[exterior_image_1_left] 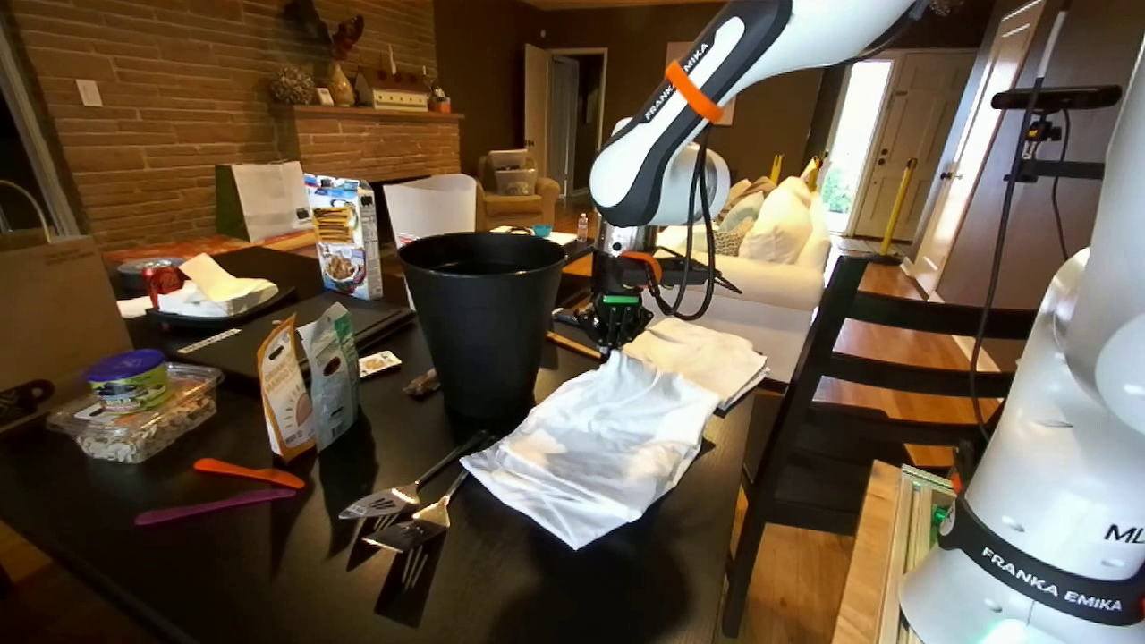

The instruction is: Fold the towel on the left into a triangle.

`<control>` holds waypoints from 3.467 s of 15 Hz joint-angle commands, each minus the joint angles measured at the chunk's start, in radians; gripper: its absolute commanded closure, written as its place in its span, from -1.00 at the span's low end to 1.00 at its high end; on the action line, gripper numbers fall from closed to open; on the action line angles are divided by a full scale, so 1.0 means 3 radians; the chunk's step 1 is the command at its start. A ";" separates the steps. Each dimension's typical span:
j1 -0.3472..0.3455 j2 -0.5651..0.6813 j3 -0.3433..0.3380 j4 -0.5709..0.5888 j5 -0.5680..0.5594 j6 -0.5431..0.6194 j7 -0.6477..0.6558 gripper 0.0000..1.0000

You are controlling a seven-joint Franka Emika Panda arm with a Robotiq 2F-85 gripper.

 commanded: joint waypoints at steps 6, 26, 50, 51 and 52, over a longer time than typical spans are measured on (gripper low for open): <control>-0.0035 -0.0035 0.0070 -0.0056 -0.0038 -0.0002 0.0007 0.98; 0.0191 -0.0559 0.0433 -0.0881 0.0620 0.0048 -0.1091 0.98; 0.0348 -0.0171 0.0719 -0.1088 0.1532 0.0524 -0.2616 -0.28; 0.0337 -0.0187 0.0721 -0.1084 0.1548 0.0498 -0.2628 -0.41; 0.0325 -0.0208 0.0712 -0.1073 0.1538 0.0434 -0.2593 -0.53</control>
